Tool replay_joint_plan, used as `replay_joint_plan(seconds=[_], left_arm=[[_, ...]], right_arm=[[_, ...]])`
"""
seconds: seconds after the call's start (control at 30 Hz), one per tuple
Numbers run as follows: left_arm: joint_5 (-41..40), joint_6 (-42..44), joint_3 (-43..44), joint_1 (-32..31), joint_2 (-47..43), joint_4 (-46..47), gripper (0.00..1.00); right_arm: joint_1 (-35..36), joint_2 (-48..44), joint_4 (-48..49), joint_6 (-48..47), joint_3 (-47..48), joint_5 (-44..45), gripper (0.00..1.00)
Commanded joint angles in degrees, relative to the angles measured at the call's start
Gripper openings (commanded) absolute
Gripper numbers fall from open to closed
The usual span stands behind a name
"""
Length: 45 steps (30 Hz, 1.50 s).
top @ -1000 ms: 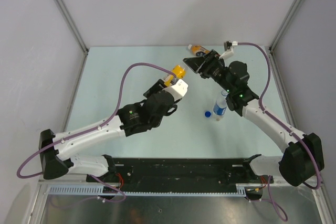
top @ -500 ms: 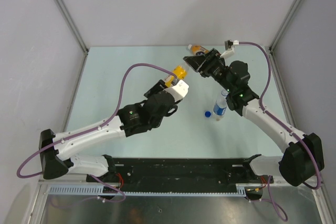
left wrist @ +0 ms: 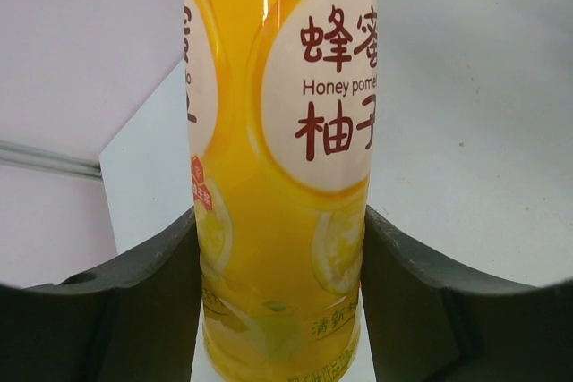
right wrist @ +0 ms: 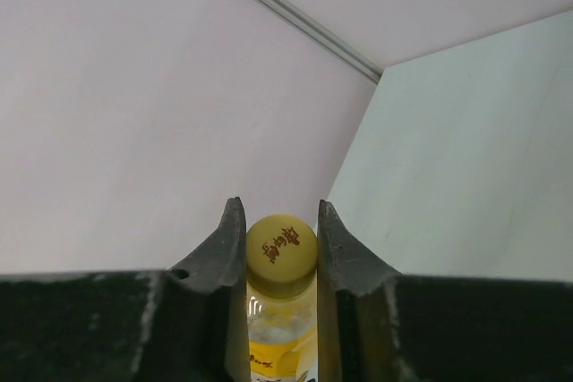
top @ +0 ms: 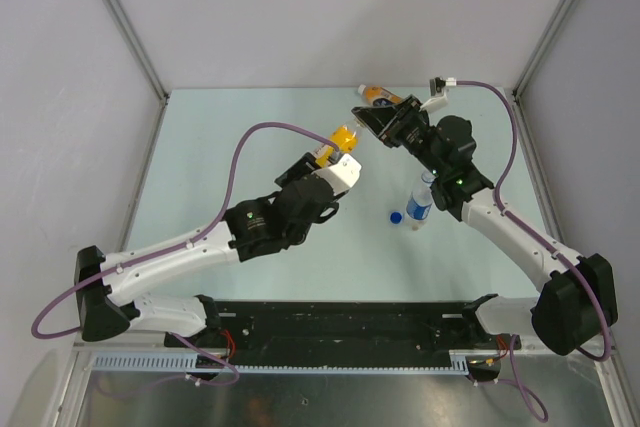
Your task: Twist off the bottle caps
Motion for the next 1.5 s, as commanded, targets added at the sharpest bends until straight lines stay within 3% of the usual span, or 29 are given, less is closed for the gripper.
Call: replay_joint_plan(seconds=[0.0, 0.37, 0.7, 1.1, 1.47], left_arm=[[0.64, 1.17, -0.07, -0.82, 0.09, 1.04, 0.00], [1.96, 1.51, -0.49, -1.14, -1.64, 1.20, 0.00], [9.22, 1.13, -0.45, -1.13, -3.79, 1.14, 0.00], [37.77, 1.63, -1.04, -1.04, -10.73, 1.21, 0.00], [54.81, -3.84, 0.52, -1.03, -13.50, 2.59, 0.00]], right_arm=[[-0.06, -1.47, 1.14, -0.39, 2.52, 1.97, 0.03], [0.16, -4.16, 4.45, -3.29, -0.32, -0.53, 0.00], [-0.72, -6.87, 10.61, -3.09, -4.22, -8.10, 0.00], [-3.21, -8.88, 20.94, -1.98, -7.93, -22.41, 0.00], [-4.60, -10.04, 30.83, -1.13, -8.51, -32.55, 0.00]])
